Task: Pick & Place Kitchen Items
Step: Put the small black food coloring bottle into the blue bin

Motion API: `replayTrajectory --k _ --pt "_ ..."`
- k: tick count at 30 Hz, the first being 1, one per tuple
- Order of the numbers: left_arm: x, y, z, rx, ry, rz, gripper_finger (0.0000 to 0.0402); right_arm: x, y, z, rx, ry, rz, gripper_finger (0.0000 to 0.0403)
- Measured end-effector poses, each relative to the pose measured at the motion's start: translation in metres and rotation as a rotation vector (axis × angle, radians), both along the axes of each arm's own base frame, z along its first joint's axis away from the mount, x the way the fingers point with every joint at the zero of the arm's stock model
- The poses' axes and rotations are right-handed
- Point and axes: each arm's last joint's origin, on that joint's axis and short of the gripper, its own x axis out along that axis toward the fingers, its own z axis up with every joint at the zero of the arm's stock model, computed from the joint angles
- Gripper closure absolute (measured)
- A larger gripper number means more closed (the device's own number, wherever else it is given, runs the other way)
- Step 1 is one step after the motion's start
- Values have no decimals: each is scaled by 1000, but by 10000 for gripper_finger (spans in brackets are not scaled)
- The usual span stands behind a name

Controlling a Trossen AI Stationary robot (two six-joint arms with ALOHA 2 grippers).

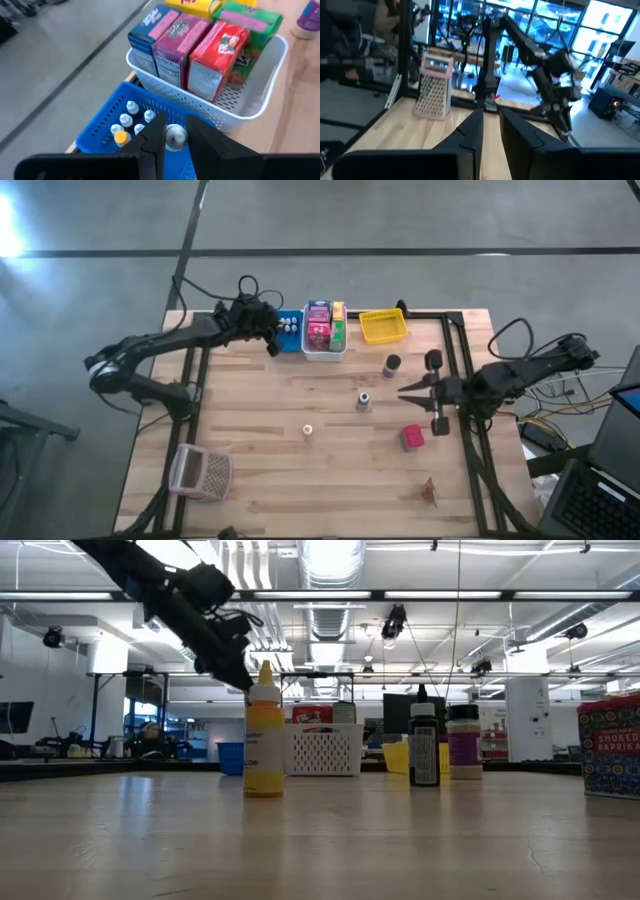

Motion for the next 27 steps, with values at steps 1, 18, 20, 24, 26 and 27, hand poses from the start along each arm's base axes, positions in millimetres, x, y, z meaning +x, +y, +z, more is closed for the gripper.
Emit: replayTrajectory --k 1,18,20,24,26,27 --pt "1 3 -3 -14 1 -10 328 -3 -1 2 4 -11 0 338" --pt "4 31 -43 -137 85 -46 329 -16 -7 5 46 -19 1 289" --pt "4 35 -49 -149 96 -40 329 -16 -7 5 47 -20 1 284" --pt "6 42 -59 -161 104 -27 329 -16 -7 5 58 -19 0 273" --pt "7 45 -63 -160 103 -20 330 -16 -7 5 58 -19 0 268" --pt "7 47 -65 -160 102 -18 330 -16 -7 5 59 -19 0 266"
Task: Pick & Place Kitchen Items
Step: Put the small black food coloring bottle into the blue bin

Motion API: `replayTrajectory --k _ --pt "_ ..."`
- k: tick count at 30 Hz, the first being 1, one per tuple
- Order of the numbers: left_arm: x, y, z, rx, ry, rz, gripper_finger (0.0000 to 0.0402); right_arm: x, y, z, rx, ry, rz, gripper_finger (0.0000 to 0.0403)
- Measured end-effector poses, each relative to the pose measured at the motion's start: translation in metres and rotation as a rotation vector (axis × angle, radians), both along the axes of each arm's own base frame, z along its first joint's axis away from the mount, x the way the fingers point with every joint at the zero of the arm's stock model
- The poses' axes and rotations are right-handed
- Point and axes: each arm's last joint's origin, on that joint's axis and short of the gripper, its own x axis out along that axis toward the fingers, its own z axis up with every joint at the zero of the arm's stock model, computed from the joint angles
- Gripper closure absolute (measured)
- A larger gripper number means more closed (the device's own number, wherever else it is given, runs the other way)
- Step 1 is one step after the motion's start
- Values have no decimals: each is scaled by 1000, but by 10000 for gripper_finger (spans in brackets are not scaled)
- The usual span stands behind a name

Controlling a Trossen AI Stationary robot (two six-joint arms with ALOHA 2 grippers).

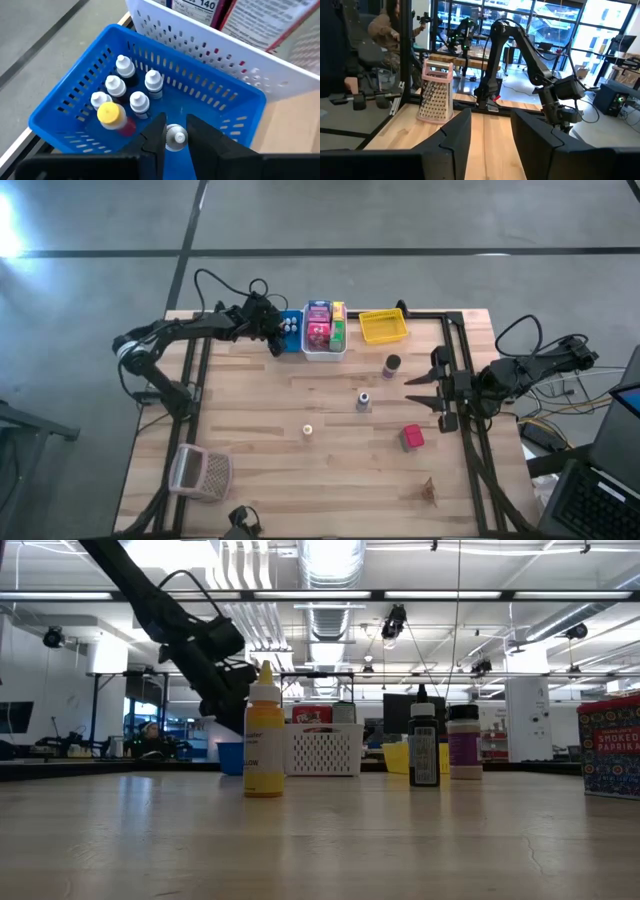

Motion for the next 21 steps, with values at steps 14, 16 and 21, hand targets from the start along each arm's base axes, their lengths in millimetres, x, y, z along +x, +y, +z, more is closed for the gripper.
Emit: replayTrajectory --k 14,16,21 --pt "-1 10 -12 -30 -1 18 329 0 0 -1 -2 10 -1 241" --pt "-1 10 -14 -38 3 21 330 0 0 -2 -5 16 -1 238" --pt "1 12 -22 -65 15 32 329 0 0 -2 -6 19 -1 229"
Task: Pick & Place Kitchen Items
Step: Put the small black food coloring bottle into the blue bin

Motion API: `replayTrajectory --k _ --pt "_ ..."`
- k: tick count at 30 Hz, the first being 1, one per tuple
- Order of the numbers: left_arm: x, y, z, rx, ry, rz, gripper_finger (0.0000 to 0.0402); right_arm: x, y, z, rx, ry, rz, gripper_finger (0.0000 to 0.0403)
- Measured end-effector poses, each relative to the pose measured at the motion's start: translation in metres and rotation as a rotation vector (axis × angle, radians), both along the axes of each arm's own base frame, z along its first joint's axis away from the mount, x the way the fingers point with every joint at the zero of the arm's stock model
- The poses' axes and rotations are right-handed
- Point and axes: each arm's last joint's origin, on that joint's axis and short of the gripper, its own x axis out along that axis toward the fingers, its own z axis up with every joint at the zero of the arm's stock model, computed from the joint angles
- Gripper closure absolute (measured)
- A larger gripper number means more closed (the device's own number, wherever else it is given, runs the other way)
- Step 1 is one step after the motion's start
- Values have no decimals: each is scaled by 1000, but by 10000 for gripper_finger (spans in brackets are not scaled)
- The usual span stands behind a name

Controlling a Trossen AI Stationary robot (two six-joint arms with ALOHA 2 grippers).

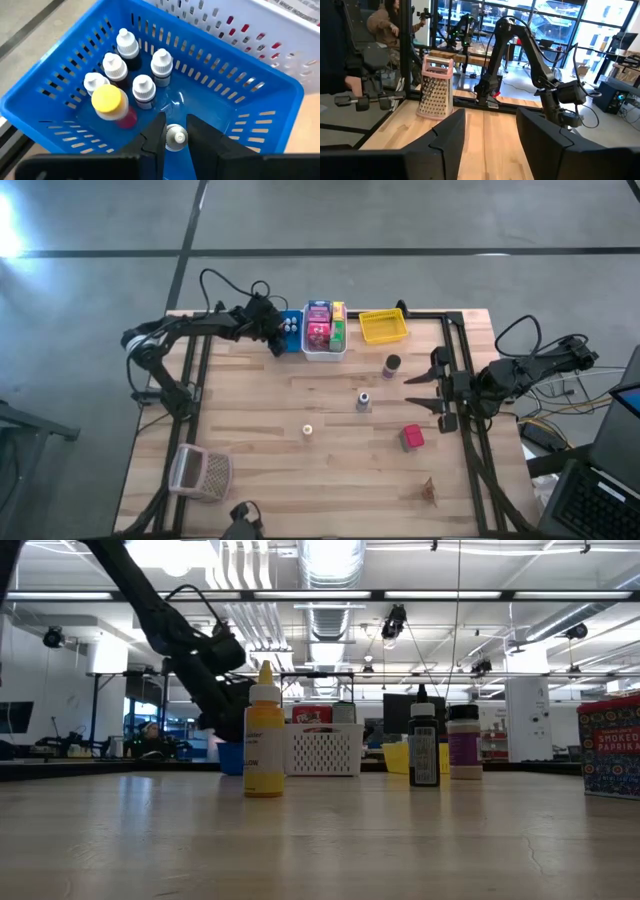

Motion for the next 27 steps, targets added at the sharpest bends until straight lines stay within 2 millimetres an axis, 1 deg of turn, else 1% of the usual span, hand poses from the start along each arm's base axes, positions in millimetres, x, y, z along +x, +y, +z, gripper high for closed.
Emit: replayTrajectory --k 10,27 --pt "6 6 1 4 -10 6 329 0 0 0 11 1 -1 210" --pt "6 6 -2 -15 4 11 328 0 0 0 11 2 0 191"
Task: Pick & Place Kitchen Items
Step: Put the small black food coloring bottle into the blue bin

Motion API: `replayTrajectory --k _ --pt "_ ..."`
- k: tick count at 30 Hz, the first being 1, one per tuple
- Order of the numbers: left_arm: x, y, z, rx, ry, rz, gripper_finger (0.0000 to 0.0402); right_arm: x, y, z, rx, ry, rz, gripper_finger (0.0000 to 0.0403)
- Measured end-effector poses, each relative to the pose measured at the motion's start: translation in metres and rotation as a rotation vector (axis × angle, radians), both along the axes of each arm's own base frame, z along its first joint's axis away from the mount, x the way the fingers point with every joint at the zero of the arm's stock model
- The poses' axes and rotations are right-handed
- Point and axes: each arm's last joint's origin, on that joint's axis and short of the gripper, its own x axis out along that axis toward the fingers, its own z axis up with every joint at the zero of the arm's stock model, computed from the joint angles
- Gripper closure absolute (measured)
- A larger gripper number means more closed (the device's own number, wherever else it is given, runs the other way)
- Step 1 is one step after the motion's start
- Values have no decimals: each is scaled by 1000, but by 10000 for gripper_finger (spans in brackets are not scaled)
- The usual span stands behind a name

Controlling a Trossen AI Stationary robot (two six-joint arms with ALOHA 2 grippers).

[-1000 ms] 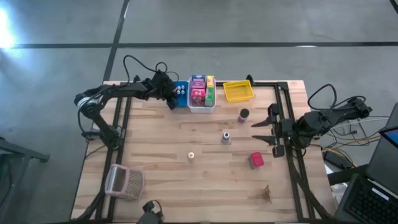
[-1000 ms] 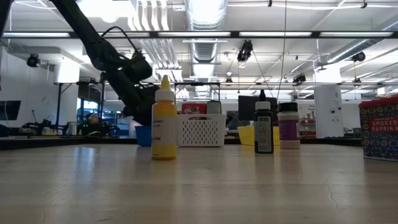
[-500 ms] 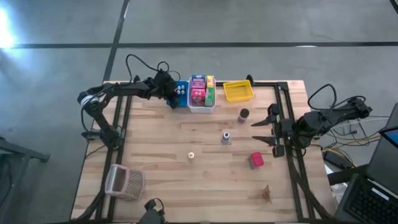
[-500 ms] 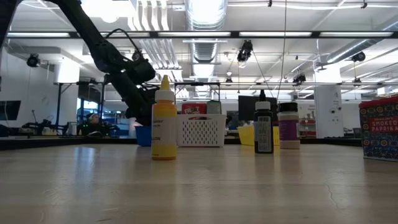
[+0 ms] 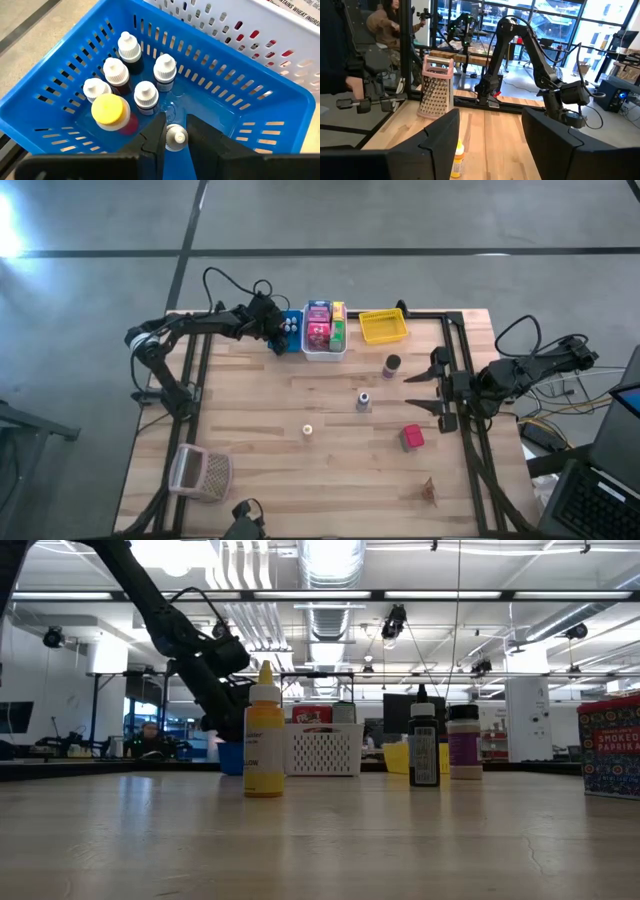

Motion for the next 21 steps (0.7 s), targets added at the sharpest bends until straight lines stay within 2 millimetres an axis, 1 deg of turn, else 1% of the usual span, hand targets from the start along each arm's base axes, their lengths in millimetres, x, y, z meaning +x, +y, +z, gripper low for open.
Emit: replayTrajectory --k 7,13,16,21 --pt "0 0 0 -11 11 0 328 0 0 0 4 0 0 186" --pt "1 1 2 -10 11 0 327 0 0 0 7 0 0 197" --pt "1 1 2 -10 11 0 318 0 0 0 7 0 1 205" --pt "0 0 1 -21 22 -1 291 0 0 0 7 0 1 218"
